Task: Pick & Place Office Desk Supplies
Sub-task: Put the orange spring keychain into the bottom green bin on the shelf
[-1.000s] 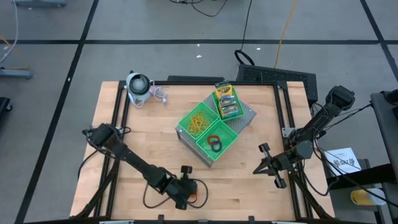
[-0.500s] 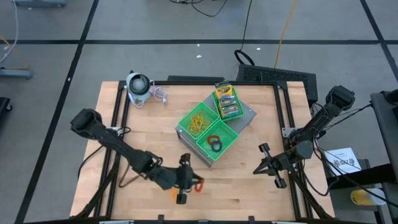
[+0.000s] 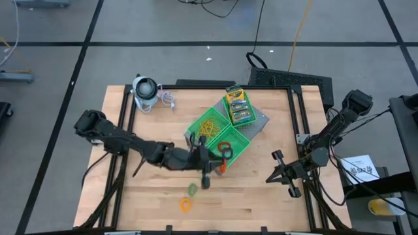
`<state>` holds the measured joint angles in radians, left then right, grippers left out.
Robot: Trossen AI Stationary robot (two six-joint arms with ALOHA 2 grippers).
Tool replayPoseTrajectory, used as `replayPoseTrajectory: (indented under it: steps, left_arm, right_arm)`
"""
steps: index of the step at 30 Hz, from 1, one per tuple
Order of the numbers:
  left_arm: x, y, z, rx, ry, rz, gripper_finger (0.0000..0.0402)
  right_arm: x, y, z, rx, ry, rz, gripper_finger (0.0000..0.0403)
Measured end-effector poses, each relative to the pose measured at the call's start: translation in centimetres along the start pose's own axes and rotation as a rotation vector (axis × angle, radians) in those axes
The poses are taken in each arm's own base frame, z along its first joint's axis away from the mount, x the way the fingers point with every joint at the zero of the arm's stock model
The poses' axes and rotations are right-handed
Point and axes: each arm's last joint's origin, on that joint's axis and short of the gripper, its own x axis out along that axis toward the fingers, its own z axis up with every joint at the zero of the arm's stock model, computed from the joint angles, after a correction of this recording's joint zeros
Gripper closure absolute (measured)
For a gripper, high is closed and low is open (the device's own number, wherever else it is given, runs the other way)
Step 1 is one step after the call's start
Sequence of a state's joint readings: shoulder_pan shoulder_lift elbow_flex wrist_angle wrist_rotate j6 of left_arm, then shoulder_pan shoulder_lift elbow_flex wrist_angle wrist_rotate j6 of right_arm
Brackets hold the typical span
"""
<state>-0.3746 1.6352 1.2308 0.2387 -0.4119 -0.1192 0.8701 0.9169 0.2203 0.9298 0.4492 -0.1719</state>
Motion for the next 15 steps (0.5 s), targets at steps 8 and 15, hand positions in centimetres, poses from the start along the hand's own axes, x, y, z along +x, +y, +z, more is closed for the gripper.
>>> replayPoseTrajectory:
  steps: [8,15]
  left_arm:
    - [1.5,3.8,0.1,-0.056,0.006,0.108,0.0347]
    - [2.0,5.7,0.1,-0.078,0.017,0.16,0.0345]
  right_arm:
    - [0.0,0.0,0.0,0.0,0.0,0.0,0.0403]
    - [0.0,0.0,0.0,-0.001,0.001,0.0,0.0403]
